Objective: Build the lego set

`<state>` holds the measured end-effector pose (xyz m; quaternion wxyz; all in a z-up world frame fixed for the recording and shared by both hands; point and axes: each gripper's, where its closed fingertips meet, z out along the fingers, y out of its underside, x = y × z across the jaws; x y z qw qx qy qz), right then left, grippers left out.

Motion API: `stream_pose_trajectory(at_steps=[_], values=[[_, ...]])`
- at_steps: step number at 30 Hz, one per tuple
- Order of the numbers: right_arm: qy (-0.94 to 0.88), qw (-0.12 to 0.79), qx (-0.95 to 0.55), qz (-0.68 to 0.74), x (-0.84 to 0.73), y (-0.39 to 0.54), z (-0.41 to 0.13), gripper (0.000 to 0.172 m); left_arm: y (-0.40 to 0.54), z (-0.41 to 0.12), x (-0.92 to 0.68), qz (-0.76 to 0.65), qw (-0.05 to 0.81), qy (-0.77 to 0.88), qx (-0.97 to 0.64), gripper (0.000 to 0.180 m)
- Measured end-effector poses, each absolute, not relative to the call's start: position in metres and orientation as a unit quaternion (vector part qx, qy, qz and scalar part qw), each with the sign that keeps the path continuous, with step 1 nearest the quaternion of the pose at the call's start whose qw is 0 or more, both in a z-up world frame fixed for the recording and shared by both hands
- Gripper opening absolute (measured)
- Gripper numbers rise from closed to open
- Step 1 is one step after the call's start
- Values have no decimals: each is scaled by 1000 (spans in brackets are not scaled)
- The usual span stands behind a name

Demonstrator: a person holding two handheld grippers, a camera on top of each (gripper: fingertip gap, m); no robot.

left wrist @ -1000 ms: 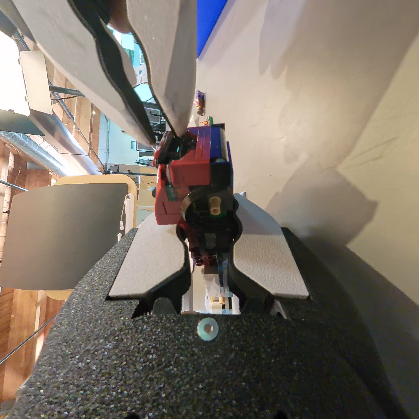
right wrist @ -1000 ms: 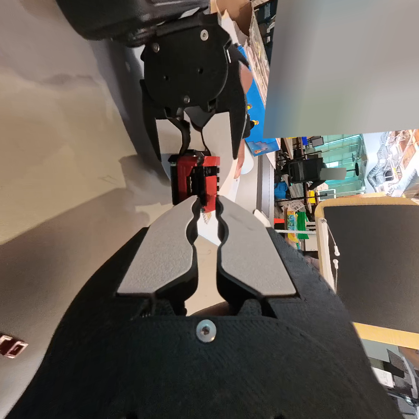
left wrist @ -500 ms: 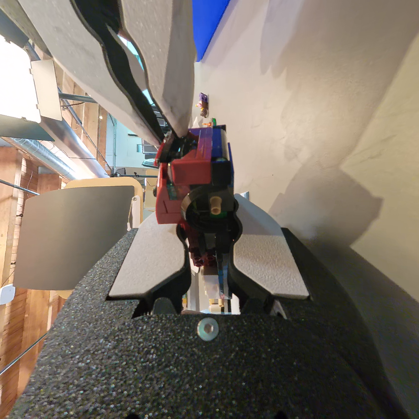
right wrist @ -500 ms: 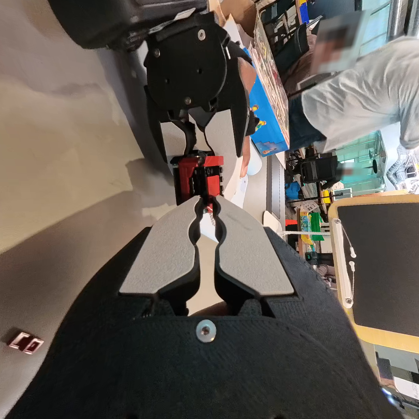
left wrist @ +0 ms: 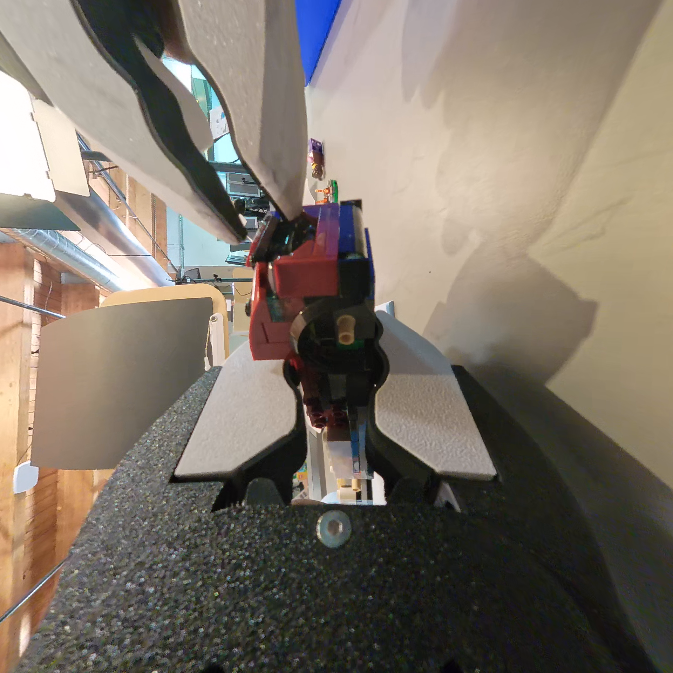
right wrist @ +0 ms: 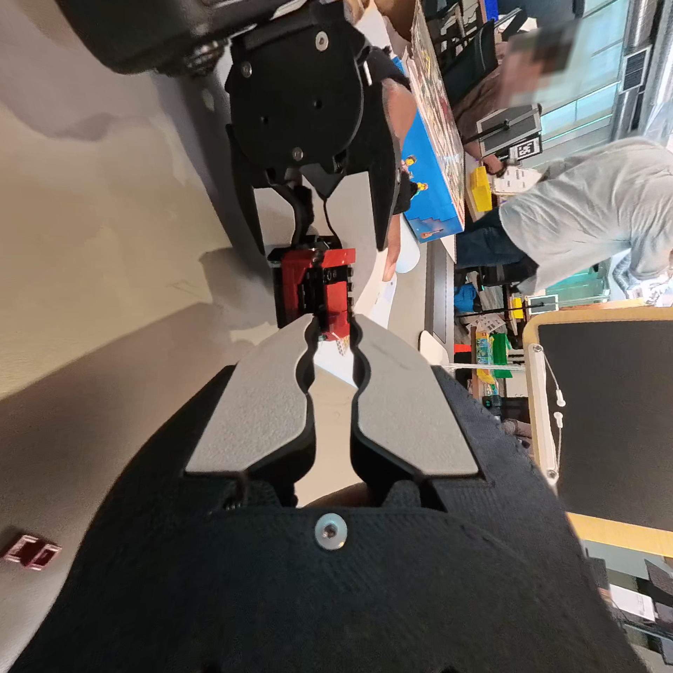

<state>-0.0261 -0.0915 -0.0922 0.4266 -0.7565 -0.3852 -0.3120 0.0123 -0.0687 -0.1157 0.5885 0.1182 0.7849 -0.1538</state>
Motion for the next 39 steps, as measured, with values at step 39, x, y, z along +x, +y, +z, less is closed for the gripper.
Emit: stream_pose_trajectory(at_steps=[39], values=[[-381, 412, -771, -301, -24, -96, -98, 10, -72, -122, 19, -143, 587, 787, 121, 35]])
